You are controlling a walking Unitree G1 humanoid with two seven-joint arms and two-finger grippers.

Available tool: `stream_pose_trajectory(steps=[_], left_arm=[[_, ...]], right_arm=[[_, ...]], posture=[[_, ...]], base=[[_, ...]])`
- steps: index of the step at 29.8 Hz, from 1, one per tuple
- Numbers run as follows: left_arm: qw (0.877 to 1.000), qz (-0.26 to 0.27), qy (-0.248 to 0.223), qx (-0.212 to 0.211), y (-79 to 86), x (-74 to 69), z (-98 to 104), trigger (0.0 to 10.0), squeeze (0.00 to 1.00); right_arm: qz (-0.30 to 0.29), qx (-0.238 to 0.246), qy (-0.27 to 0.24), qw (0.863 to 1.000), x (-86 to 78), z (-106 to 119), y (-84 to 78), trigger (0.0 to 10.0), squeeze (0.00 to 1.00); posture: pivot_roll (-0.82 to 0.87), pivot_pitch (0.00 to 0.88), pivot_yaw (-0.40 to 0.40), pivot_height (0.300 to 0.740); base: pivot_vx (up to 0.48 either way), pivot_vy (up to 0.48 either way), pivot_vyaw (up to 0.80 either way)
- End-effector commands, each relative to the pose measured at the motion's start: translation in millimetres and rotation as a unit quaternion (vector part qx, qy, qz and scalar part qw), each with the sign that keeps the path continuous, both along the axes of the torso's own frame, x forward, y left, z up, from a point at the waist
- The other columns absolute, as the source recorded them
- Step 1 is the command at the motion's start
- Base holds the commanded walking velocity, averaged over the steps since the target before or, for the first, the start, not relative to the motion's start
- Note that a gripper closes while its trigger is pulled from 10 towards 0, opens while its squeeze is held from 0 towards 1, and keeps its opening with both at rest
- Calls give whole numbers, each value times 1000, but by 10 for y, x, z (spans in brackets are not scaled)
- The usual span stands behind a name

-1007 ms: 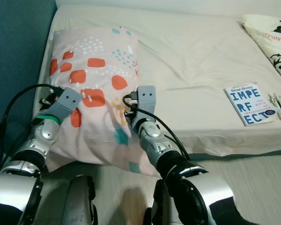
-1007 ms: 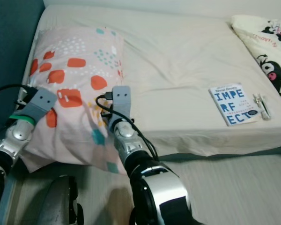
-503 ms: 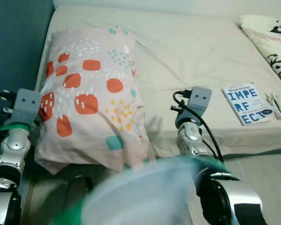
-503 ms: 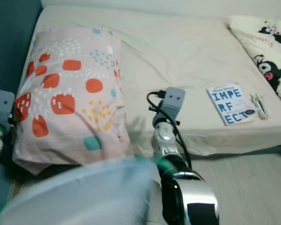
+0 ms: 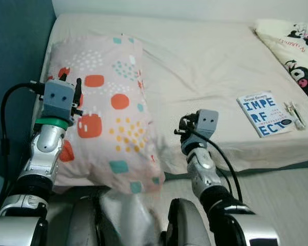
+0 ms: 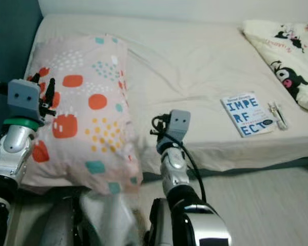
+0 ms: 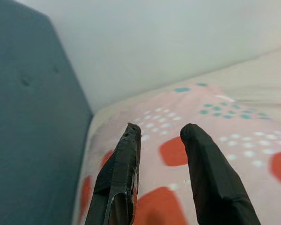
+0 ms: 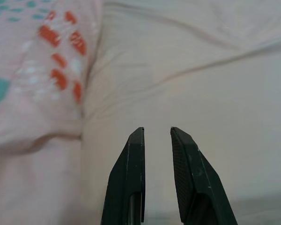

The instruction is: Clean up the room

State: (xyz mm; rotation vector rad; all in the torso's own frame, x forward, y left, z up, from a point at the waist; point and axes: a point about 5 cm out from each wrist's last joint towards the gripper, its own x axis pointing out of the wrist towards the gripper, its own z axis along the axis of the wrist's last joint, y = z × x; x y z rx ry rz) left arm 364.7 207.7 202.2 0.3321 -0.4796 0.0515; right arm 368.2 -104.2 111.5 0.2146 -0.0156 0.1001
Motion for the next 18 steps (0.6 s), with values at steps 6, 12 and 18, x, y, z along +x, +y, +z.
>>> stream_pose_trajectory(steps=[6,12,18], left_arm=[[999,-47,-15,-23,-27,-82,125,10000,0],[994,-106,23,-21,-184,-149,19,10000,0],[982,-176,30,-56,-433,-232,54,10000,0]], right_arm=[[0,12,-5,1000,0,8,-57,10000,0],[8,13,-8,1000,-4,9,-60,10000,0],[9,18,-11,1000,-15,5,-68,10000,0]], posture=[[125,73,-61,585],[121,57,-64,585],[121,39,-68,585]], base=[[0,0,0],[0,0,0],[0,0,0]])
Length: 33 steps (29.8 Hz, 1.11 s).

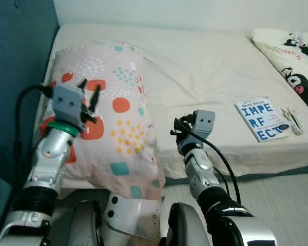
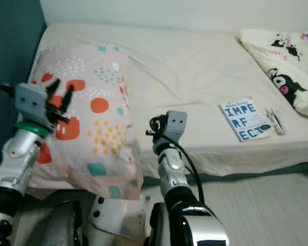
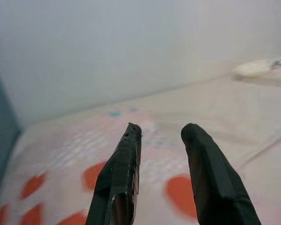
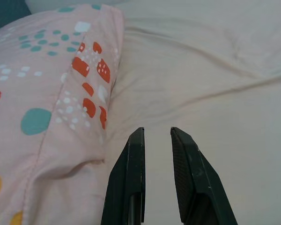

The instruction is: Clean up the room

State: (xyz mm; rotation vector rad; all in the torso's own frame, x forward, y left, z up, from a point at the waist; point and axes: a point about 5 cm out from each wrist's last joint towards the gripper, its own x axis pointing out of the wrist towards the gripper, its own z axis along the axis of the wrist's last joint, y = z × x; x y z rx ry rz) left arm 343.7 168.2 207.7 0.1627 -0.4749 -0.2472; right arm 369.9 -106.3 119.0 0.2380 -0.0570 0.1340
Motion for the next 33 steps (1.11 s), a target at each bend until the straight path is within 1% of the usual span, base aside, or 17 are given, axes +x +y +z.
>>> stream_pose_trajectory(steps=[1,5,7,9,10,12,16,18,19,20,21,22,24,25,26,27,33], left_arm=[[999,-43,15,-20,-112,-49,2,10000,0],[994,-100,43,-24,-240,-106,-30,10000,0],[986,-145,77,12,-301,-174,-133,10000,0],[982,-158,97,28,-304,-194,-190,10000,0],[976,-164,128,71,-265,-217,-301,10000,0],[964,-172,168,116,-169,-255,-433,10000,0],[951,-200,197,130,-133,-316,-425,10000,0],[951,-200,197,130,-133,-316,-425,10000,0],[948,-206,202,132,-142,-331,-423,9176,0],[947,-206,206,133,-162,-334,-440,4549,0],[947,-206,206,133,-162,-334,-440,4549,0],[954,-176,209,122,-173,-292,-475,0,0],[960,-147,207,117,-157,-252,-489,314,0],[967,-109,202,110,-130,-205,-498,3569,0],[967,-109,202,110,-130,-205,-498,3569,0],[975,-22,196,101,-61,-120,-530,10000,0],[977,50,201,58,-89,-146,-599,10000,0]], right_arm=[[-5,7,11,1000,-35,-73,-50,10000,0],[-2,9,10,1000,-37,-75,-58,10000,0],[4,4,9,1000,-39,-77,-61,10000,0],[7,1,9,1000,-38,-76,-64,10000,0],[15,-5,7,1000,-36,-71,-67,10000,0],[31,-14,4,999,-34,-63,-79,10000,0],[41,-22,10,999,-42,-90,-133,10000,0],[41,-22,10,999,-42,-90,-133,10000,0],[41,-25,12,999,-44,-97,-143,10000,0],[43,-29,16,999,-50,-114,-150,10000,0],[43,-29,16,999,-50,-114,-150,10000,0],[45,-37,19,998,-61,-138,-154,10000,0],[44,-41,20,998,-67,-146,-152,10000,0],[40,-42,19,998,-71,-150,-155,10000,0],[40,-42,19,998,-71,-150,-155,10000,0],[29,-36,13,999,-80,-148,-170,10000,0],[5,-22,-2,1000,-97,-123,-216,10000,0]], posture=[[122,33,-71,585],[126,25,-74,585],[124,17,-72,585],[123,15,-70,585],[122,12,-67,585],[120,8,-67,585],[120,5,-67,585],[120,5,-67,585],[120,5,-68,585],[119,2,-68,585],[119,2,-68,585],[113,1,-67,585],[113,1,-67,585],[111,0,-68,585],[111,0,-68,585],[108,0,-69,585],[107,0,-71,585]], base=[[0,0,0],[0,0,0],[0,0,0],[0,0,0],[0,0,0],[0,0,0],[0,0,0],[0,0,0],[0,0,0],[0,0,0],[0,0,0],[0,0,0],[0,0,0],[0,0,0],[0,0,0],[0,0,0],[0,0,0]])
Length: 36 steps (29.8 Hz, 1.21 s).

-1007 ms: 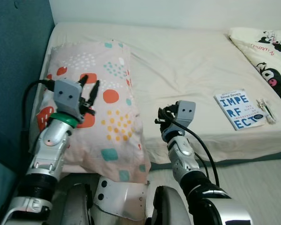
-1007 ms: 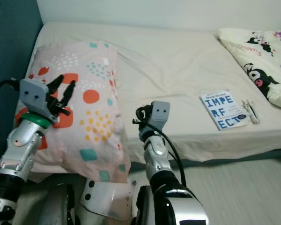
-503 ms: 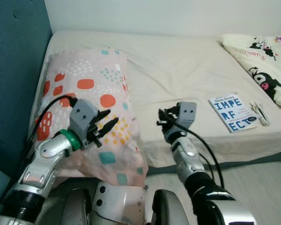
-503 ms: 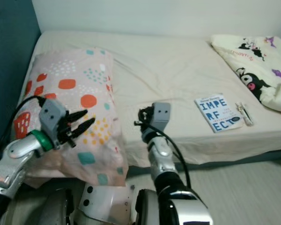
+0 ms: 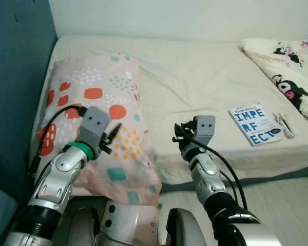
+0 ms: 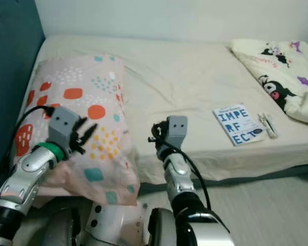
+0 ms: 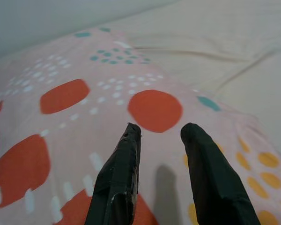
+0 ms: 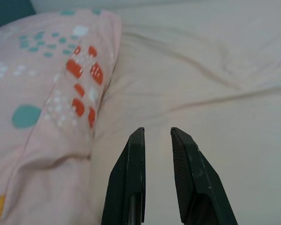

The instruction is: Clean up the room

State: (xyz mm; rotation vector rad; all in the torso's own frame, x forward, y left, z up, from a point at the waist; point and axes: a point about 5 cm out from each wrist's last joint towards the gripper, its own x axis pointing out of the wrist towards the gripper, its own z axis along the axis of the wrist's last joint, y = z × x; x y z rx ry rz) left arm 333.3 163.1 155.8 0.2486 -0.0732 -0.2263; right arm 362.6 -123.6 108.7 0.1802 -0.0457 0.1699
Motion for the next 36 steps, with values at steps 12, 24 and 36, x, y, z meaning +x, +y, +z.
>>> stream_pose_trajectory(steps=[12,24,36], left_arm=[[996,84,-36,-21,-62,-72,-73,10000,0],[993,110,-23,-28,-1,-55,-135,10000,0],[993,112,-19,-31,-31,-56,-171,10000,0]], right_arm=[[-4,26,14,1000,-89,-119,41,10000,0],[-15,37,24,999,-121,-169,54,10000,0],[-22,39,27,999,-144,-194,37,10000,0]], posture=[[107,0,-72,610],[113,0,-50,670],[109,0,-46,715]], base=[[0,0,0],[0,0,0],[0,0,0]])
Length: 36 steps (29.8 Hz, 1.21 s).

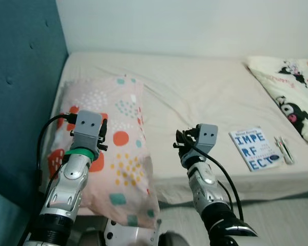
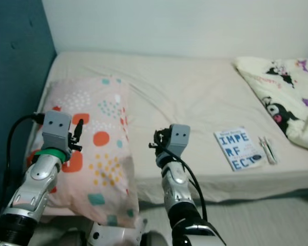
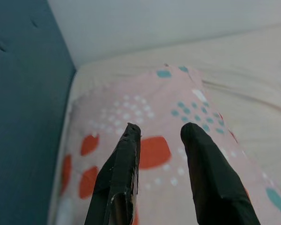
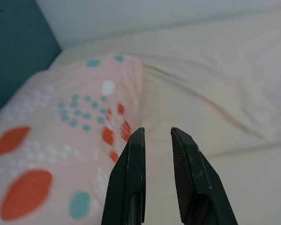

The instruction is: Clean up the room

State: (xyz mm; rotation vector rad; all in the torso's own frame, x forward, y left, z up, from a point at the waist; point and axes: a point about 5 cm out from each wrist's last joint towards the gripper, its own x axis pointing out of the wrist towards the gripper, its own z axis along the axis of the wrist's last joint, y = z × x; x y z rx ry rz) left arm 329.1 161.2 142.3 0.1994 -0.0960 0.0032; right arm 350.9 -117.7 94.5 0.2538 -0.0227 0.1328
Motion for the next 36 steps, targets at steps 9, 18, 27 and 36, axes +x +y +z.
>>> stream_pose_trajectory(steps=[9,18,27,36], left_arm=[[1000,-2,4,1,-33,-15,-37,10000,0],[1000,-12,17,20,-43,-10,-84,10000,0],[987,-69,134,52,-189,-131,-650,10000,0],[950,-69,303,11,-192,-513,-1459,10000,0]], right_arm=[[-6,5,15,1000,-31,-64,-16,10000,0],[-20,-3,49,999,-78,-190,-41,10000,0],[-14,-92,210,973,-329,-735,-149,10000,0],[-15,-137,318,938,-690,-1153,-244,10000,0]], posture=[[112,0,-49,740],[125,0,-39,740],[99,0,-21,740],[75,0,-17,740]], base=[[0,0,0],[0,0,0],[0,0,0],[0,0,0]])
